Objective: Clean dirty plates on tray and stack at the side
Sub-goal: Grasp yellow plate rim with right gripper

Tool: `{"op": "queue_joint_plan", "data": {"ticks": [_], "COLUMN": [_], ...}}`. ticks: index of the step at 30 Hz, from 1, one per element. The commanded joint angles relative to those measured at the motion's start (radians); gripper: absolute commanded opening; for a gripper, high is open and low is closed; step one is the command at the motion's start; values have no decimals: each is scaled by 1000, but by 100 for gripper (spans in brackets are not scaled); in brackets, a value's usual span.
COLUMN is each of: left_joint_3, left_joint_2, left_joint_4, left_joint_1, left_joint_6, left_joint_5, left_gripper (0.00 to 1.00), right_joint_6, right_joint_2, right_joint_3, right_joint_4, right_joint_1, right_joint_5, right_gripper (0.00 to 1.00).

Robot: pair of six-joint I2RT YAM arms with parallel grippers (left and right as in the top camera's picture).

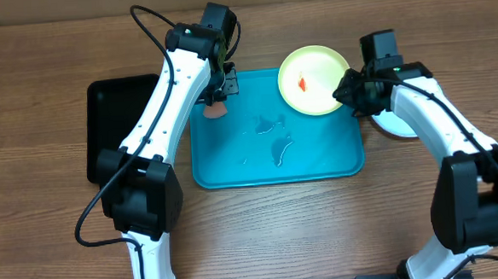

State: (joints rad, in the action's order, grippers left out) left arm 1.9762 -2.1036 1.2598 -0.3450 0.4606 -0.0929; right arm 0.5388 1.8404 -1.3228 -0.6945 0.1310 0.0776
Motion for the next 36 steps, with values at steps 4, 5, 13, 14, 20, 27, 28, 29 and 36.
{"op": "queue_joint_plan", "data": {"ticks": [4, 5, 13, 14, 20, 27, 28, 29, 36], "left_joint_3": [-5, -5, -5, -5, -5, -5, -5, -5, -5], "left_joint_2": [-2, -2, -2, -2, -2, -2, -2, -2, -2], "left_joint_4": [-4, -4, -6, -6, -4, -6, -7, -7, -8], "left_joint_1": [4, 4, 4, 4, 4, 4, 4, 4, 4], "left_joint_6": [-12, -12, -13, -13, -19, -19, -20, -19, -19], "left_joint_5": [8, 8, 7, 6, 5, 4, 5, 5, 5], "left_gripper": [4, 4, 4, 4, 4, 4, 4, 4, 4], "right_joint_6": [32, 30, 26, 8, -89, -156, -160, -181, -234], "right_joint_2": [71, 84, 135, 135, 135, 135, 135, 135, 135], "right_joint_3": [-19, -19, -19, -19, -19, -19, -19, -19, -19], "right_joint_4": [53, 60, 48, 38, -23, -126, -146, -160, -251], "right_joint_1": [1, 1, 3, 6, 28, 65, 72, 79, 164], "right_joint_5": [-43, -39, -24, -20, -1, 33, 43, 65, 204], "right_gripper": [35, 35, 34, 35, 31, 29, 29, 29, 29]}}
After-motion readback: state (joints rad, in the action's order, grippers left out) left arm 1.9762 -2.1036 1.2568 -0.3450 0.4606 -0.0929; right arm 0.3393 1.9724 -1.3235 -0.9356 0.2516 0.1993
